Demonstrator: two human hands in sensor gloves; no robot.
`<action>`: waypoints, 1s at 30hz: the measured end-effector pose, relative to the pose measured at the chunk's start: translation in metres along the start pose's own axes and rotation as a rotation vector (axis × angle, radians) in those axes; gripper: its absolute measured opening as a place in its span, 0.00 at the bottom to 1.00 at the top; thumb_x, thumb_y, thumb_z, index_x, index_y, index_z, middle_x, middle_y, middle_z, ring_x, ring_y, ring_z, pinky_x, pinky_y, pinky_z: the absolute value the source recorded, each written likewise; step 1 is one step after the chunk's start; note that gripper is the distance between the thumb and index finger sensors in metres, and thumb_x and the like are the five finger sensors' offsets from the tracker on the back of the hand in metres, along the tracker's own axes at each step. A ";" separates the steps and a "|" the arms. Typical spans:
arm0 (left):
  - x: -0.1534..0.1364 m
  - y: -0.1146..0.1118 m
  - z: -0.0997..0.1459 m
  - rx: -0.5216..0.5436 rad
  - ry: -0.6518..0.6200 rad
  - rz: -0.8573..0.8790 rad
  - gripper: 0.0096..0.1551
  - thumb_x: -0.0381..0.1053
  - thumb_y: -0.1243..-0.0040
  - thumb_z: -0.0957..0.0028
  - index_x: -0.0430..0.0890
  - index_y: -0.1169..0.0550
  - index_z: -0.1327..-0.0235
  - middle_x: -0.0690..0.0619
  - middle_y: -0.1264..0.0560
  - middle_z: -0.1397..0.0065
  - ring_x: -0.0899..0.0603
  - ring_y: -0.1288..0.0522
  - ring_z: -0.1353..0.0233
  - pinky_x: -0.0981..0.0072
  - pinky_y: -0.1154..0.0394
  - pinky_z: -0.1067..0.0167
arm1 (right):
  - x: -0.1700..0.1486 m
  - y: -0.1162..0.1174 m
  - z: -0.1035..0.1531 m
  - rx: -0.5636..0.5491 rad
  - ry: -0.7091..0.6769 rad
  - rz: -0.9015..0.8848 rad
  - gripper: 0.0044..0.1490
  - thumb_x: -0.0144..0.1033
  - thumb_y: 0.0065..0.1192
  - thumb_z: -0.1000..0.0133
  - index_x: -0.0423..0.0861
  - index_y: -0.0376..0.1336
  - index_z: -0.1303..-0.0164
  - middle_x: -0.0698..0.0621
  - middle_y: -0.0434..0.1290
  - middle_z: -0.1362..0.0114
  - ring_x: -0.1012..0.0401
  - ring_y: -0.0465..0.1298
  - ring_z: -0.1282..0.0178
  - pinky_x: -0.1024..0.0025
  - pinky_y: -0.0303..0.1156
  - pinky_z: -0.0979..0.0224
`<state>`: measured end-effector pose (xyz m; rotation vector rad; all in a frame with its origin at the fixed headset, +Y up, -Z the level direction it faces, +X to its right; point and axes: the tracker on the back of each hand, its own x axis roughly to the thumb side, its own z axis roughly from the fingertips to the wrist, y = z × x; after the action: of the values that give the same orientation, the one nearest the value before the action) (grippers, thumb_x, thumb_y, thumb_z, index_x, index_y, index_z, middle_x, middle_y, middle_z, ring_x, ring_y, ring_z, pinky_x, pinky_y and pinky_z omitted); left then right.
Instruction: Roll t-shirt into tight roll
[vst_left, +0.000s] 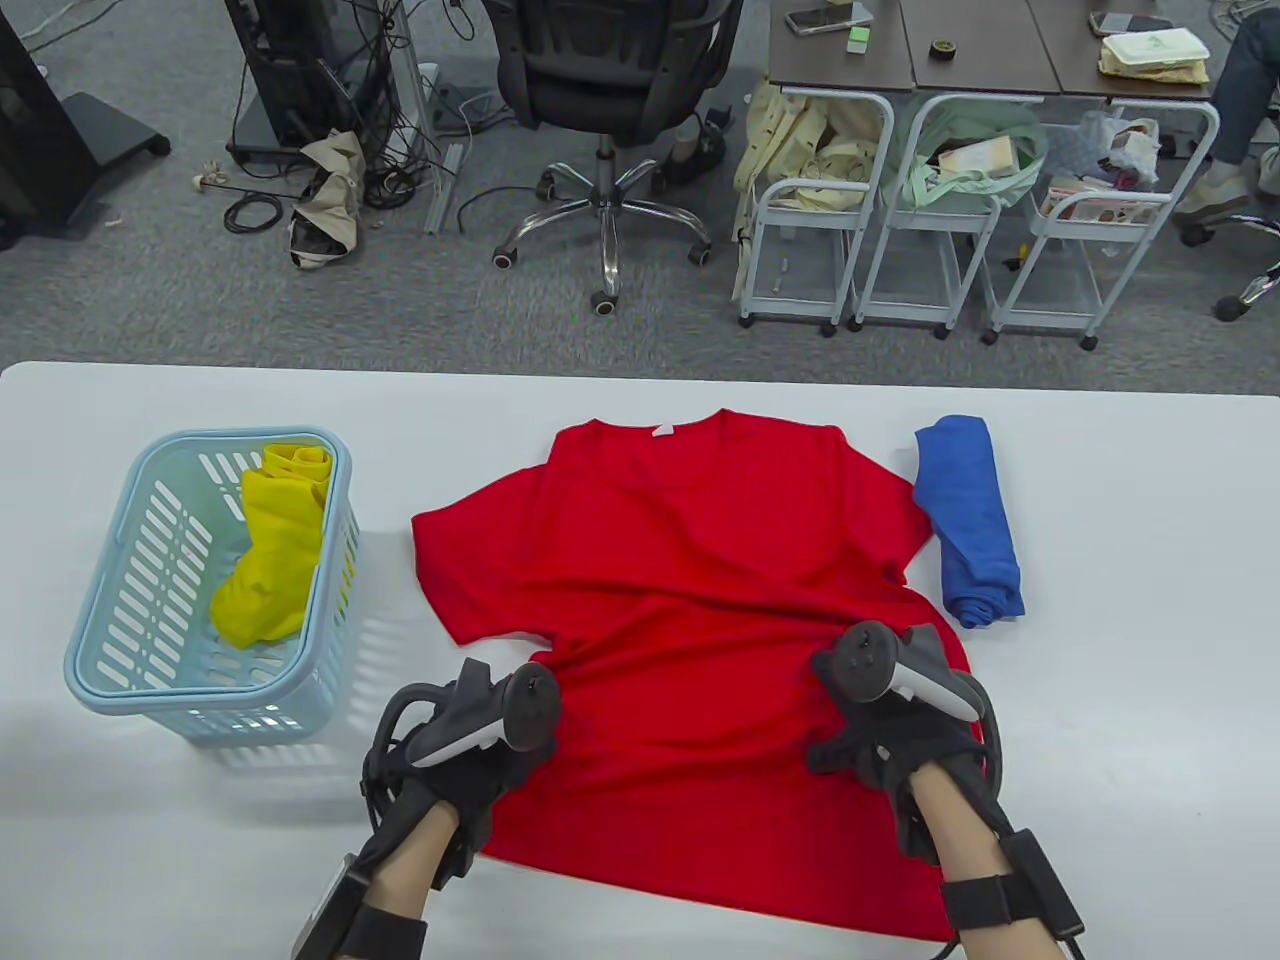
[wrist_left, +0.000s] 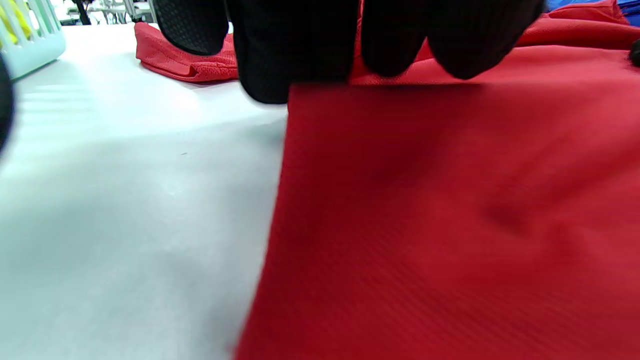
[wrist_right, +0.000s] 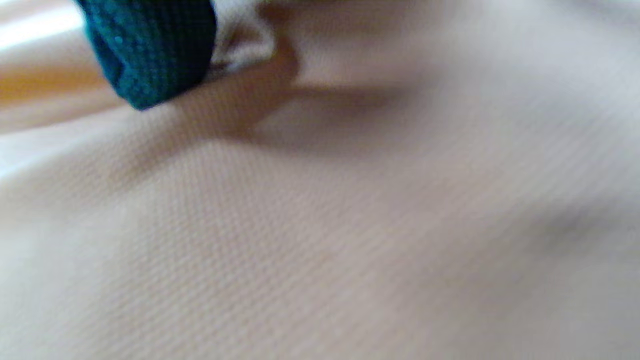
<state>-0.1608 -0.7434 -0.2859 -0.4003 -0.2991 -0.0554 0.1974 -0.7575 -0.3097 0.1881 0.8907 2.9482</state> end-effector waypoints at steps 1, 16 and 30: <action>0.001 -0.002 -0.001 -0.024 -0.007 -0.008 0.41 0.66 0.50 0.44 0.62 0.45 0.16 0.48 0.48 0.09 0.35 0.40 0.14 0.36 0.41 0.22 | 0.003 -0.003 0.004 -0.037 0.013 0.033 0.57 0.55 0.72 0.48 0.51 0.46 0.14 0.46 0.43 0.10 0.41 0.47 0.10 0.39 0.46 0.19; -0.018 0.010 0.004 -0.085 0.068 0.072 0.32 0.65 0.51 0.43 0.54 0.22 0.31 0.56 0.16 0.34 0.45 0.17 0.34 0.41 0.33 0.26 | 0.036 0.011 0.017 0.035 -0.031 0.176 0.70 0.60 0.73 0.54 0.49 0.37 0.13 0.41 0.37 0.11 0.38 0.43 0.12 0.38 0.47 0.20; -0.008 -0.017 -0.031 -0.261 0.159 -0.095 0.48 0.74 0.65 0.45 0.60 0.62 0.18 0.52 0.64 0.10 0.33 0.58 0.12 0.32 0.51 0.21 | 0.022 0.013 0.009 0.041 0.062 0.140 0.70 0.65 0.60 0.47 0.47 0.24 0.16 0.38 0.23 0.16 0.36 0.29 0.16 0.38 0.38 0.21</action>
<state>-0.1618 -0.7712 -0.3090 -0.6368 -0.1537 -0.2197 0.1761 -0.7620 -0.2929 0.1685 0.9849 3.0812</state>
